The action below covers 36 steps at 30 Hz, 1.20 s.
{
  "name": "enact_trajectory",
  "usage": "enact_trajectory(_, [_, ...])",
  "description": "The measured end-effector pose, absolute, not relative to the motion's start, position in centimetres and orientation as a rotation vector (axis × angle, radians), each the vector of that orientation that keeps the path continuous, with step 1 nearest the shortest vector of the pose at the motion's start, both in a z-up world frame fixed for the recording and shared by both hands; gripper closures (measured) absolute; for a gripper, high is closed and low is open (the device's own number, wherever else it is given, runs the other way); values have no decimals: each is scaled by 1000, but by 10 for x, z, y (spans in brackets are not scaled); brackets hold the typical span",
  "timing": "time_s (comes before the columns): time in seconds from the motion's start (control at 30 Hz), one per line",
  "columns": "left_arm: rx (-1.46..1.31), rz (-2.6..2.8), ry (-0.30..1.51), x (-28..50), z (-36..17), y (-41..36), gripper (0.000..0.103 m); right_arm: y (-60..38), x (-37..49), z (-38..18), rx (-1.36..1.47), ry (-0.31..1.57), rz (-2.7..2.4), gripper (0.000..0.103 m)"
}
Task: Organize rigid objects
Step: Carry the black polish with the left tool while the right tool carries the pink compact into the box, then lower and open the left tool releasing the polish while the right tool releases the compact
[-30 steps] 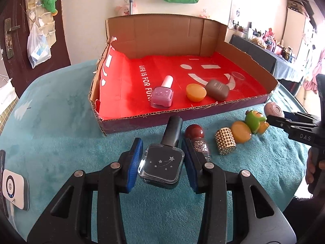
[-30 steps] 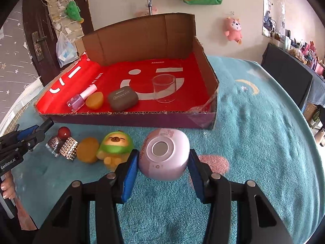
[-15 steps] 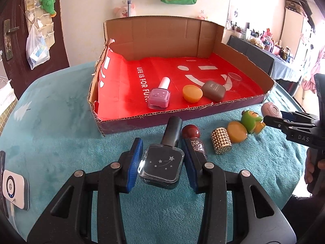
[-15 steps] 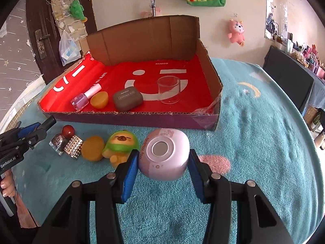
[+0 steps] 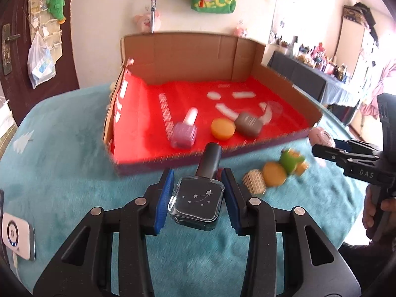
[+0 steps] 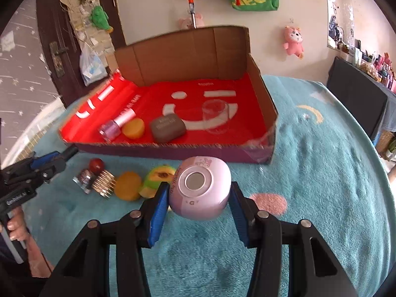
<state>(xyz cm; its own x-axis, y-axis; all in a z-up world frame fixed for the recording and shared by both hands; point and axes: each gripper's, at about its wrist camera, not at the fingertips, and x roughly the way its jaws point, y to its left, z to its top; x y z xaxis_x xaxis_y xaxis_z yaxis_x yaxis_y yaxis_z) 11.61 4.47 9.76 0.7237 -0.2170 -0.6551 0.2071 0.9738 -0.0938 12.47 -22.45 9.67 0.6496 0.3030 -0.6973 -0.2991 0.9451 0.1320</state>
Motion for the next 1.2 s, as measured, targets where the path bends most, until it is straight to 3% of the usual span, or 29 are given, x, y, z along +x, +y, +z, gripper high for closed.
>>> enact_trajectory(0.17, [0,-279,673,152,120,26,65,-216,150,129,9,739,413,52])
enact_trajectory(0.37, [5,-335,750,231,121,-2,65,-195,217,151,-33,764,460,52])
enact_trajectory(0.67, [71,-290,887,302,94,-28,65,-175,302,116,-138,975,441,52])
enact_trajectory(1.2, [62,-270,1007,328,68,-34,65,-162,329,79,-236,1121,438,52])
